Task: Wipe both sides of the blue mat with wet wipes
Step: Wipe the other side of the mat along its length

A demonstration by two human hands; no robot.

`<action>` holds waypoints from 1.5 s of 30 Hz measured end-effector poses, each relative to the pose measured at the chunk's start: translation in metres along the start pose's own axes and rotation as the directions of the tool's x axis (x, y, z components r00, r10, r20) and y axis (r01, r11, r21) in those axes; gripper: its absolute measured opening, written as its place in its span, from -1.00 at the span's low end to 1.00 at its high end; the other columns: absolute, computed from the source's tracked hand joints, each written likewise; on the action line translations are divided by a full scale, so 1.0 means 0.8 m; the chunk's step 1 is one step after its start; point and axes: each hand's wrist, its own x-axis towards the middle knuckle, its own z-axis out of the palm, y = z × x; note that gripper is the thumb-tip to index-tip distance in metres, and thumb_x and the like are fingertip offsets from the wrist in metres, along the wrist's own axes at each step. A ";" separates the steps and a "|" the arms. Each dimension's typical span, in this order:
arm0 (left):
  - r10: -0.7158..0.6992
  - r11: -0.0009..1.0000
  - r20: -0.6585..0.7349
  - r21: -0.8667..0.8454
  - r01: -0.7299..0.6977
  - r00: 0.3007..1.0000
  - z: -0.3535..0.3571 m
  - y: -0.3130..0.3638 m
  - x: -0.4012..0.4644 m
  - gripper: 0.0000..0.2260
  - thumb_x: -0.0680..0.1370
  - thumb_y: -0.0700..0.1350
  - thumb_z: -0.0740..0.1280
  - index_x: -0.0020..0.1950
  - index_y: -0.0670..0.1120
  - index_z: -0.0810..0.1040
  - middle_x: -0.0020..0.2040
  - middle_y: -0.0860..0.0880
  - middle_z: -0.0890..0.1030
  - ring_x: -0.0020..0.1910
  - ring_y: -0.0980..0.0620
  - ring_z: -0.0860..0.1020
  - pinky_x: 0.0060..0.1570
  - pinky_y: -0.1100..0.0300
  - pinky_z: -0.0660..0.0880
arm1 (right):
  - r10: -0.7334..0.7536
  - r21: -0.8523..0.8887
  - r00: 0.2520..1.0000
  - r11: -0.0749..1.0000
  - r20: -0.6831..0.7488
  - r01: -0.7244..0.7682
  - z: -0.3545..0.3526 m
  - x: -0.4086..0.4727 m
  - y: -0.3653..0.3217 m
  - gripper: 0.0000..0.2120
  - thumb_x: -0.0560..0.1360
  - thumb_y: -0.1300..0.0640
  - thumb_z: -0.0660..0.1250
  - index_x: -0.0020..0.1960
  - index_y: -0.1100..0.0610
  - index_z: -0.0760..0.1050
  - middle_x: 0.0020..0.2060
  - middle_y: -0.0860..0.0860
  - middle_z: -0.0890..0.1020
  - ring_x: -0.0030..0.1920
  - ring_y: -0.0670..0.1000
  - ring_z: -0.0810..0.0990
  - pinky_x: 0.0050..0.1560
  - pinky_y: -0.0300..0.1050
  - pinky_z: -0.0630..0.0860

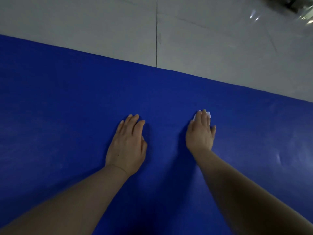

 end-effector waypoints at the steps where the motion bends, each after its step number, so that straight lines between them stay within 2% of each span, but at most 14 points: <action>1: 0.001 1.000 0.005 0.000 -0.001 1.000 -0.001 0.000 0.000 -0.55 0.54 -0.15 0.07 0.40 -0.25 0.39 0.44 -0.21 0.37 0.47 -0.15 0.29 0.46 0.02 0.06 | -0.018 0.000 1.000 1.000 -0.015 0.018 -0.002 -0.003 -0.013 -0.51 0.64 0.08 -0.04 0.53 0.21 0.02 0.52 0.10 0.08 0.52 0.09 -0.01 0.47 0.15 0.08; 5: -0.004 1.000 0.033 -0.030 0.005 0.999 -0.006 -0.003 0.002 -0.49 0.55 -0.07 -0.03 0.43 -0.22 0.36 0.47 -0.18 0.33 0.50 -0.09 0.23 0.49 0.14 -0.03 | -0.678 -0.042 0.733 0.732 0.041 0.680 0.017 -0.074 -0.071 -0.44 0.57 0.01 -0.14 0.50 0.22 0.16 0.50 0.10 0.21 0.50 0.09 0.13 0.45 0.12 0.11; 7: -0.002 1.000 0.040 -0.031 0.003 0.999 -0.008 -0.003 0.002 -0.53 0.58 -0.11 0.03 0.46 -0.21 0.33 0.50 -0.16 0.29 0.52 -0.07 0.18 0.48 0.13 -0.07 | -0.605 -0.063 0.795 0.793 0.035 0.606 0.014 -0.073 -0.047 -0.45 0.57 0.01 -0.14 0.52 0.17 0.11 0.52 0.03 0.14 0.52 0.00 0.02 0.44 0.10 0.00; 9: 0.007 1.000 0.042 -0.015 -0.006 0.999 -0.007 -0.001 0.003 -0.58 0.57 -0.20 0.17 0.43 -0.23 0.37 0.48 -0.18 0.32 0.50 -0.10 0.22 0.47 0.09 -0.04 | -0.287 -0.091 0.957 0.955 -0.033 0.283 0.009 -0.045 -0.007 -0.50 0.62 0.05 -0.07 0.53 0.16 0.06 0.53 0.03 0.09 0.53 0.00 -0.02 0.46 0.13 0.03; 11: 0.006 0.999 0.051 0.036 -0.008 0.999 -0.004 -0.002 0.003 -0.61 0.51 -0.25 0.29 0.34 -0.24 0.47 0.41 -0.22 0.40 0.44 -0.17 0.33 0.43 0.01 0.07 | -0.027 -0.079 0.999 0.996 0.026 0.029 0.000 -0.023 0.008 -0.49 0.64 0.03 -0.08 0.55 0.16 -0.05 0.55 0.03 -0.03 0.53 0.00 -0.13 0.50 0.14 -0.03; 17: 0.011 0.993 -0.003 0.115 -0.011 1.000 -0.009 0.002 0.029 -0.71 0.34 -0.28 0.46 0.06 -0.20 0.62 0.21 -0.23 0.54 0.22 -0.22 0.53 0.23 -0.12 0.42 | -0.541 -0.028 0.834 0.837 0.109 0.547 0.011 -0.062 -0.047 -0.36 0.51 -0.11 -0.33 0.55 0.06 -0.11 0.53 -0.10 -0.13 0.49 -0.13 -0.26 0.47 -0.01 -0.25; 22: -0.021 0.983 0.009 0.183 0.019 1.000 -0.007 -0.012 0.070 -0.65 0.45 -0.18 0.31 0.23 -0.18 0.53 0.36 -0.24 0.42 0.40 -0.21 0.36 0.42 -0.17 0.18 | -0.157 -0.014 0.987 0.987 0.032 0.158 0.003 -0.017 -0.024 -0.49 0.64 0.01 -0.16 0.55 0.11 -0.08 0.55 -0.04 -0.11 0.52 -0.07 -0.23 0.50 0.03 -0.17; 27: -0.041 0.981 0.013 0.190 0.038 0.999 -0.001 -0.017 0.073 -0.60 0.48 -0.11 0.23 0.29 -0.20 0.49 0.42 -0.25 0.39 0.43 -0.20 0.34 0.41 -0.14 0.22 | -0.527 0.101 0.848 0.848 0.052 0.521 0.007 0.009 -0.111 -0.36 0.51 -0.10 -0.34 0.55 0.10 -0.10 0.54 -0.06 -0.16 0.51 -0.08 -0.27 0.46 -0.04 -0.29; 30: -0.067 0.976 0.015 0.210 0.063 0.998 -0.001 -0.018 0.078 -0.52 0.53 -0.03 0.06 0.37 -0.19 0.45 0.45 -0.22 0.35 0.45 -0.16 0.30 0.43 -0.06 0.16 | -0.622 -0.016 0.781 0.782 0.053 0.624 0.001 0.060 -0.128 -0.49 0.64 0.04 -0.12 0.55 0.11 -0.13 0.54 -0.05 -0.13 0.52 -0.06 -0.20 0.50 0.08 -0.20; 33: -0.075 0.967 0.038 0.246 0.063 0.996 0.001 -0.018 0.080 -0.49 0.51 -0.03 0.02 0.37 -0.18 0.47 0.45 -0.20 0.36 0.44 -0.16 0.32 0.39 -0.05 0.12 | -0.234 0.031 0.972 0.972 0.013 0.233 -0.012 0.122 -0.103 -0.49 0.64 0.11 -0.05 0.55 0.15 -0.08 0.54 0.01 -0.06 0.53 0.01 -0.11 0.49 0.14 -0.12; 35: -0.081 0.966 0.043 0.249 0.067 0.996 0.002 -0.018 0.081 -0.49 0.51 -0.02 0.02 0.37 -0.17 0.47 0.45 -0.19 0.36 0.45 -0.15 0.31 0.39 -0.05 0.12 | -0.093 -0.007 0.995 0.996 0.036 0.093 -0.015 0.131 -0.100 -0.49 0.64 0.08 -0.08 0.55 0.17 -0.12 0.54 0.02 -0.07 0.53 0.02 -0.13 0.49 0.12 -0.11; 37: -0.087 0.967 0.048 0.244 0.073 0.995 0.001 -0.019 0.082 -0.49 0.51 -0.02 0.03 0.37 -0.16 0.47 0.45 -0.19 0.36 0.45 -0.13 0.29 0.40 -0.03 0.09 | -0.317 -0.053 0.948 0.947 0.014 0.317 -0.010 0.118 -0.132 -0.47 0.64 0.06 -0.08 0.54 0.18 -0.13 0.54 0.05 -0.06 0.53 0.05 -0.11 0.49 0.13 -0.05; 41: -0.090 0.971 0.085 0.231 0.068 0.992 -0.002 -0.021 0.083 -0.47 0.48 0.00 0.03 0.39 -0.15 0.42 0.45 -0.18 0.38 0.45 -0.11 0.27 0.42 0.00 0.06 | -0.718 0.014 0.677 0.687 0.161 0.726 -0.006 0.103 -0.205 -0.49 0.65 0.05 -0.08 0.55 0.11 -0.12 0.54 -0.04 -0.11 0.52 -0.05 -0.19 0.47 0.13 -0.22; 45: -0.096 0.973 0.084 0.220 0.076 0.992 -0.004 -0.020 0.084 -0.48 0.47 -0.01 0.05 0.35 -0.14 0.49 0.46 -0.18 0.36 0.45 -0.10 0.25 0.42 0.02 0.04 | -0.570 -0.109 0.813 0.806 0.120 0.581 -0.016 0.161 -0.163 -0.52 0.66 0.06 -0.13 0.56 0.09 -0.10 0.55 -0.06 -0.08 0.52 -0.08 -0.12 0.48 0.10 -0.20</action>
